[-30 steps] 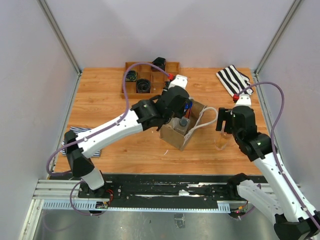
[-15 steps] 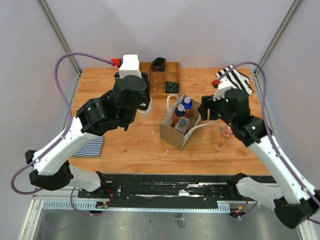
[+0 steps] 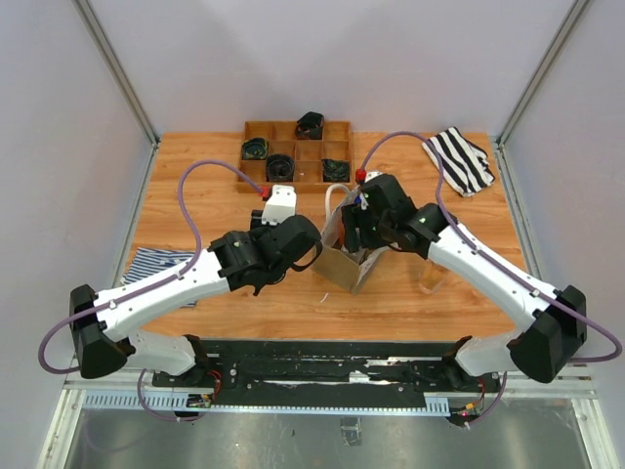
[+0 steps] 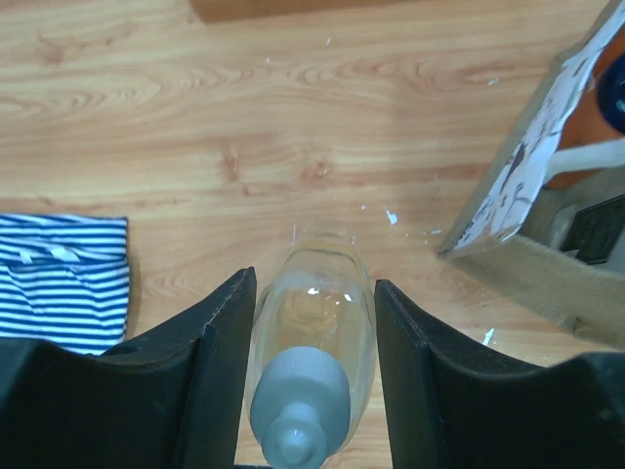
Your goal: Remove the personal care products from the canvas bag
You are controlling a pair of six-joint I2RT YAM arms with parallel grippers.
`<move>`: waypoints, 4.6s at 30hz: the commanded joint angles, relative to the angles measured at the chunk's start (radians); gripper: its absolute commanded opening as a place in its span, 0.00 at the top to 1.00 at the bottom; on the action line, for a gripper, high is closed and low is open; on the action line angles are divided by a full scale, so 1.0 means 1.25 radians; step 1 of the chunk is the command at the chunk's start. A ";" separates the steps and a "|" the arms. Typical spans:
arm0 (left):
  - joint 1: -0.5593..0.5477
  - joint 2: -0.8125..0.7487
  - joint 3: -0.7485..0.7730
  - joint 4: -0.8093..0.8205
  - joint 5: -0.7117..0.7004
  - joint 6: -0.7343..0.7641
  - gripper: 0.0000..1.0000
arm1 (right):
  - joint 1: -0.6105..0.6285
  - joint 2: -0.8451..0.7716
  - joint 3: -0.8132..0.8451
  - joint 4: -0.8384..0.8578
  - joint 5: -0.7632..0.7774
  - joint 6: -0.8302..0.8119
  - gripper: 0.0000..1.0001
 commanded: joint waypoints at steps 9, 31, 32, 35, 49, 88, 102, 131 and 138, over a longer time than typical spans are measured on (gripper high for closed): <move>0.008 -0.096 -0.143 0.130 -0.037 -0.162 0.99 | 0.059 0.147 0.009 -0.067 0.130 0.270 0.27; 0.013 -0.058 -0.253 0.159 -0.030 -0.253 0.85 | 0.065 0.048 0.014 0.002 0.269 0.230 0.99; 0.012 -0.057 -0.248 0.153 -0.029 -0.253 0.84 | 0.065 0.039 0.018 0.003 0.269 0.223 0.99; 0.011 -0.056 -0.236 0.131 -0.034 -0.260 0.84 | 0.064 0.010 0.029 0.015 0.272 0.201 0.99; 0.011 -0.056 -0.312 0.252 0.014 -0.190 0.79 | 0.063 -0.078 0.140 0.042 0.391 0.046 0.99; 0.056 0.384 -0.174 0.244 0.273 -0.010 0.97 | -0.343 -0.087 0.324 -0.017 0.345 -0.122 0.99; 0.077 0.246 -0.066 0.072 0.187 -0.029 0.93 | -0.437 -0.056 0.238 0.030 0.234 -0.102 0.99; 0.079 0.250 -0.201 0.060 0.340 -0.244 0.41 | -0.440 0.066 0.000 0.188 0.178 -0.120 0.98; 0.079 0.255 -0.235 0.079 0.401 -0.264 0.41 | -0.440 0.089 -0.004 0.189 0.175 -0.124 0.97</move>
